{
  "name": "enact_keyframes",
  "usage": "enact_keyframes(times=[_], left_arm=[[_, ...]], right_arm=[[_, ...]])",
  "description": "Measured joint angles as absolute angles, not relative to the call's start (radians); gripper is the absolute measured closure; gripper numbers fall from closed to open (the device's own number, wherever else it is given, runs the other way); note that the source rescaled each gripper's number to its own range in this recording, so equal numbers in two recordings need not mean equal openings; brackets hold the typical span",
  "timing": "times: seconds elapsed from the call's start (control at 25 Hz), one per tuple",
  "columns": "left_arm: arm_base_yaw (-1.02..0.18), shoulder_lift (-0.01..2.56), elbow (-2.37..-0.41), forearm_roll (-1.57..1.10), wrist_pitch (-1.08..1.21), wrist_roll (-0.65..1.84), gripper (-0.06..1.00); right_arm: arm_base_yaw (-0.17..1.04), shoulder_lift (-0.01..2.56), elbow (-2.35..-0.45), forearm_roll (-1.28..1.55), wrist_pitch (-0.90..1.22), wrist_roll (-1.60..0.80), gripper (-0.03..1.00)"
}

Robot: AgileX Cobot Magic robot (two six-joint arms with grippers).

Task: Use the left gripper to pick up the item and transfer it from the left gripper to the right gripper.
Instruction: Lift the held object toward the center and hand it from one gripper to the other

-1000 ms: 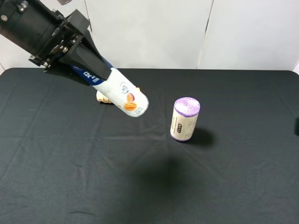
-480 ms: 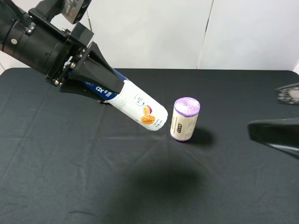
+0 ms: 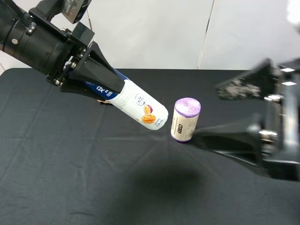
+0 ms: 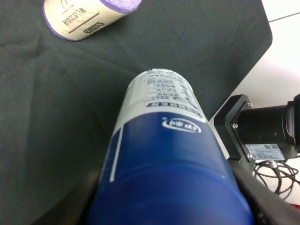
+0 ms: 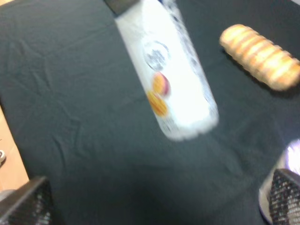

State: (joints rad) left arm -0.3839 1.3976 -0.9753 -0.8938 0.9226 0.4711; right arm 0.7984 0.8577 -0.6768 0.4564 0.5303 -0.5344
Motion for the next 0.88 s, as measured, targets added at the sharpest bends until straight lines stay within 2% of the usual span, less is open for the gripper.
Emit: enact_keyframes(times=[0.24,0.88], left_arm=[[-0.384,1.398,-0.975,-0.894,0.923,0.472,0.94],[-0.384,1.398,-0.975,-0.895,0.912,0.473,0.94]], right_arm=[[0.872,1.067,-0.769,0.395,0.439,-0.537,-0.03],[0.873,1.341,-0.852,0.317,0.327,-0.549,-0.03]])
